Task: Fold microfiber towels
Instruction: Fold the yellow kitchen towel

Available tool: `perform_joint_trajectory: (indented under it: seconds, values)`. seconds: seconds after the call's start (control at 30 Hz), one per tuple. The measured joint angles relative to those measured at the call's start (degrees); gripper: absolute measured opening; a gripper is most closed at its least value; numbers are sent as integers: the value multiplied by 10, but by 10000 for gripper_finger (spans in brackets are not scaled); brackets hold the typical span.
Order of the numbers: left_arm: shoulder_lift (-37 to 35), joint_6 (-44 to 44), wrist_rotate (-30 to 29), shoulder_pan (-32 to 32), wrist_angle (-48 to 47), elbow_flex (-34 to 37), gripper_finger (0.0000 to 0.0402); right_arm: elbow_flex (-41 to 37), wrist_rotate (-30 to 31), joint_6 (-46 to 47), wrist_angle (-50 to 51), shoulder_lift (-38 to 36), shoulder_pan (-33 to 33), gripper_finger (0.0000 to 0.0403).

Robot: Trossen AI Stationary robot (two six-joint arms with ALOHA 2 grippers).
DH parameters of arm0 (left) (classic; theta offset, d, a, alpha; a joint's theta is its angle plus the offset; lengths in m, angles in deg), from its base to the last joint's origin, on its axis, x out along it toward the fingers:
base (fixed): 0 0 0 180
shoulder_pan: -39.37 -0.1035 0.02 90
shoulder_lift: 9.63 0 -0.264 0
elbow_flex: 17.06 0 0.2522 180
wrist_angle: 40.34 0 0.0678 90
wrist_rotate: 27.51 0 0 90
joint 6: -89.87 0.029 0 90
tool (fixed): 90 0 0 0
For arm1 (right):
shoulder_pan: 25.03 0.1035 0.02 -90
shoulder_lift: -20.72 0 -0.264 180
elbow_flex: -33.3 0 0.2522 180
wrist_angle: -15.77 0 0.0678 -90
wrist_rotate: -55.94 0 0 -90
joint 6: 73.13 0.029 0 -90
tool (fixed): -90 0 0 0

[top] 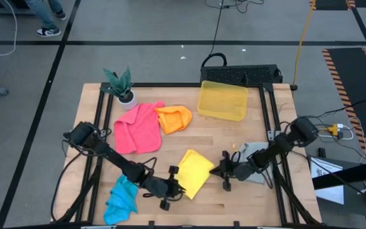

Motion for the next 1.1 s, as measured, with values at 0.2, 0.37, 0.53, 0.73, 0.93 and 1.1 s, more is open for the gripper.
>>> perform_joint_trajectory:
  seconds: [0.2,0.37,0.53,0.73,0.93,1.1]
  values:
    - [2,-125,-60,-11,-175,3,35,13,1,-6,15,29,-19,0]
    - [0,-195,-63,-10,-182,20,35,5,63,-9,131,-35,-36,0]
    - [1,-184,-46,0,-125,27,35,2,268,62,275,-133,-46,0]
    - [1,-138,-44,10,-57,27,35,4,175,-8,150,-154,-34,0]
    - [-3,-120,-53,12,-67,25,35,94,130,-13,93,-29,-13,0]
    - [-39,-187,-69,25,-201,19,35,172,52,-5,145,56,-28,0]
